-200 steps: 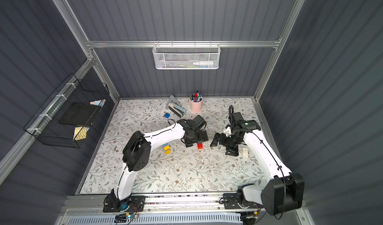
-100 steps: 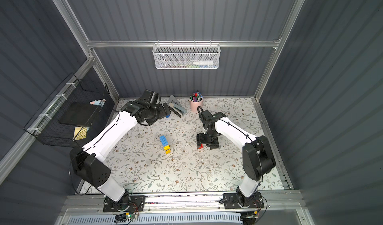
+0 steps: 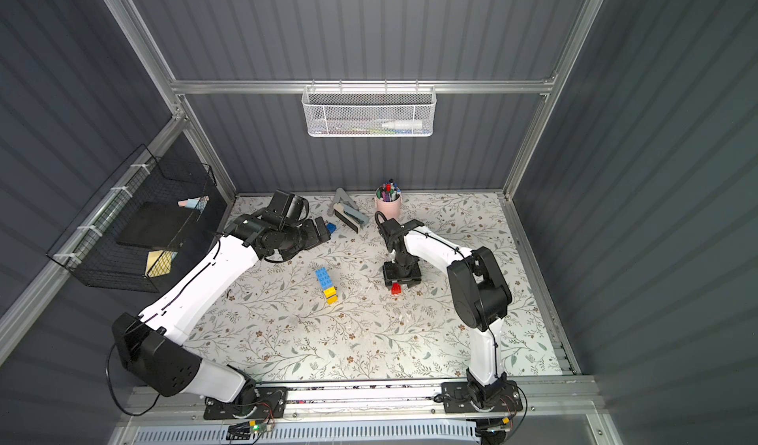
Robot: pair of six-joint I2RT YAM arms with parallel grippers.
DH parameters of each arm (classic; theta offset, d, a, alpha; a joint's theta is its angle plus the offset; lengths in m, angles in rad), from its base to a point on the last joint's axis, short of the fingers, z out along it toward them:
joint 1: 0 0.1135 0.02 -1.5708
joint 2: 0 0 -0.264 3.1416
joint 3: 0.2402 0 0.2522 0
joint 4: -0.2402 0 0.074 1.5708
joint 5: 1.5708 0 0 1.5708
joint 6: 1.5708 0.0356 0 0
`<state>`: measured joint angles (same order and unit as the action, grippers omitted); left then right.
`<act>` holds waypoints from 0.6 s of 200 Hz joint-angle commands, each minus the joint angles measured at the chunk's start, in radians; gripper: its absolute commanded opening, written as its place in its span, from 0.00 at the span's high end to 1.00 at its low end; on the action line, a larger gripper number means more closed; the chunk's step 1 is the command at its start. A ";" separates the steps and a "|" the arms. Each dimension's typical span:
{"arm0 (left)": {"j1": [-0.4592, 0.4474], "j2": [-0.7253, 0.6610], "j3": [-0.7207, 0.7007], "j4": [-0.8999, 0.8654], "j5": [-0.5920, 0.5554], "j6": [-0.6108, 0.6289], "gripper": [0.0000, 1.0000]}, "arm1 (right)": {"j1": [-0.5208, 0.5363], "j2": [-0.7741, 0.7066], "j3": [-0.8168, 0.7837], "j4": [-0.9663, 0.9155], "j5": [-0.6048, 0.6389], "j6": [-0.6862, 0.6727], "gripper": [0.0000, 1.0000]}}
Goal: Assemble a spoon with lego
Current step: Pick up the lego brick from the center of the board.
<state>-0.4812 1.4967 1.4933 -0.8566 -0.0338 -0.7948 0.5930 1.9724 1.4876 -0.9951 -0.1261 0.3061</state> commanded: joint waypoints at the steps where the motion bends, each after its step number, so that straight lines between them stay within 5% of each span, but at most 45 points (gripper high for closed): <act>1: 0.009 -0.039 -0.027 -0.013 -0.006 0.020 0.01 | 0.010 0.032 0.024 0.007 0.022 -0.027 0.37; 120: 0.030 -0.097 -0.128 -0.012 -0.012 -0.003 0.01 | 0.014 0.125 0.072 0.014 0.065 -0.042 0.62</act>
<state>-0.4618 1.4273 1.3811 -0.8562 -0.0338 -0.7959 0.6022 2.0884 1.5417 -0.9585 -0.0780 0.2802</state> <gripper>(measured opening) 0.992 0.406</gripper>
